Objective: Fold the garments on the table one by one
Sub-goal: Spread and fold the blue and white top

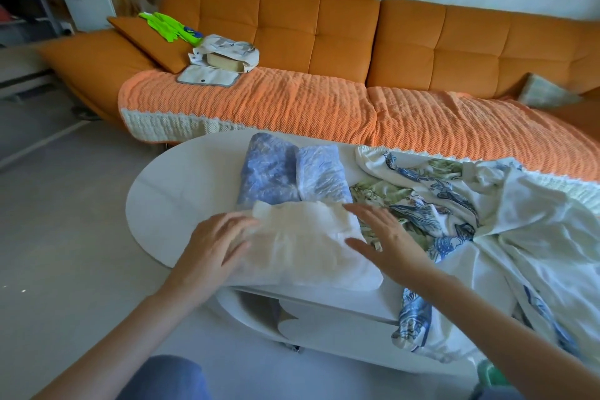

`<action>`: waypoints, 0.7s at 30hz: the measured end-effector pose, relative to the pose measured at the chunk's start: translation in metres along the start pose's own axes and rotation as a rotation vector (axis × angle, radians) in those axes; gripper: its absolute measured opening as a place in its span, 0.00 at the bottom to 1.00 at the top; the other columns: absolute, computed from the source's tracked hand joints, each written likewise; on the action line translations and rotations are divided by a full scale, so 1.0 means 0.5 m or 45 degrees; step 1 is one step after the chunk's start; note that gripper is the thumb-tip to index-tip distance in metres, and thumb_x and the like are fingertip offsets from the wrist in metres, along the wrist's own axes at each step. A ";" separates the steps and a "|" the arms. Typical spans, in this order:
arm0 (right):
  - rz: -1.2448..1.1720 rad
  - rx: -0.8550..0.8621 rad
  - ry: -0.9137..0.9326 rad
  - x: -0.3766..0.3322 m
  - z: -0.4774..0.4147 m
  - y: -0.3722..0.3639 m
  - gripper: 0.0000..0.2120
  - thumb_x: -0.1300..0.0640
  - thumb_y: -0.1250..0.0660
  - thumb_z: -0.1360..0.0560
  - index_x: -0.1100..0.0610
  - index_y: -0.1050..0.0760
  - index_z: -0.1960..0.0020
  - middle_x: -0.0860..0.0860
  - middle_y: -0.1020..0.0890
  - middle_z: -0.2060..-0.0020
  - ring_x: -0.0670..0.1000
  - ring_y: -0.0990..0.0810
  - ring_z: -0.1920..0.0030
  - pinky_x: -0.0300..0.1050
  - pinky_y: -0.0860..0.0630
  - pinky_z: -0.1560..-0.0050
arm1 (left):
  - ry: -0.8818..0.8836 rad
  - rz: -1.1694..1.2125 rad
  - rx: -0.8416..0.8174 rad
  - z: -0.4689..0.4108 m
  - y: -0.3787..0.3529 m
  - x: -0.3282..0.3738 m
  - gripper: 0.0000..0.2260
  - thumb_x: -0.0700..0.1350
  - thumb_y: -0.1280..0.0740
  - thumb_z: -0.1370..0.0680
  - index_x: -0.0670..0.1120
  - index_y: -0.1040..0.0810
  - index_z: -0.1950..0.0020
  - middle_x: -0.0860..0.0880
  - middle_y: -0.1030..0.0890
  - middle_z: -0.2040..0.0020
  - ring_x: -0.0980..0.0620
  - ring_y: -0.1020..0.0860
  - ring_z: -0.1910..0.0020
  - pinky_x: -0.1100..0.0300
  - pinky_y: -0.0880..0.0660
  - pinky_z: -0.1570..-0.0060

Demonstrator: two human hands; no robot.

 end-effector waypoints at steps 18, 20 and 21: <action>0.150 -0.118 0.126 0.009 0.081 -0.040 0.17 0.42 0.48 0.21 0.49 0.26 0.44 0.45 0.17 0.51 0.52 0.18 0.49 0.47 0.19 0.55 | 0.001 0.167 -0.269 0.060 -0.046 -0.070 0.20 0.62 0.43 0.26 0.56 0.19 0.44 0.81 0.31 0.47 0.76 0.32 0.41 0.71 0.41 0.36; 0.126 -0.104 0.080 0.011 0.084 -0.035 0.27 0.38 0.54 0.21 0.51 0.21 0.44 0.46 0.16 0.51 0.53 0.18 0.47 0.49 0.19 0.53 | 0.028 0.250 -0.184 0.055 -0.026 -0.058 0.22 0.64 0.43 0.26 0.53 0.17 0.46 0.82 0.30 0.51 0.77 0.30 0.46 0.76 0.38 0.41; 0.081 -0.097 0.042 0.014 0.086 -0.031 0.29 0.37 0.55 0.22 0.51 0.21 0.43 0.47 0.16 0.50 0.54 0.19 0.45 0.50 0.20 0.51 | 0.040 0.296 -0.152 0.052 -0.015 -0.050 0.25 0.66 0.44 0.26 0.52 0.17 0.47 0.80 0.28 0.52 0.74 0.28 0.49 0.77 0.36 0.45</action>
Point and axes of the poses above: each hand's wrist, its own z-axis away from the middle knuckle, its own y-axis out of the back of the hand, x = y × z, the point moved 8 cm from there along -z, towards the middle knuckle
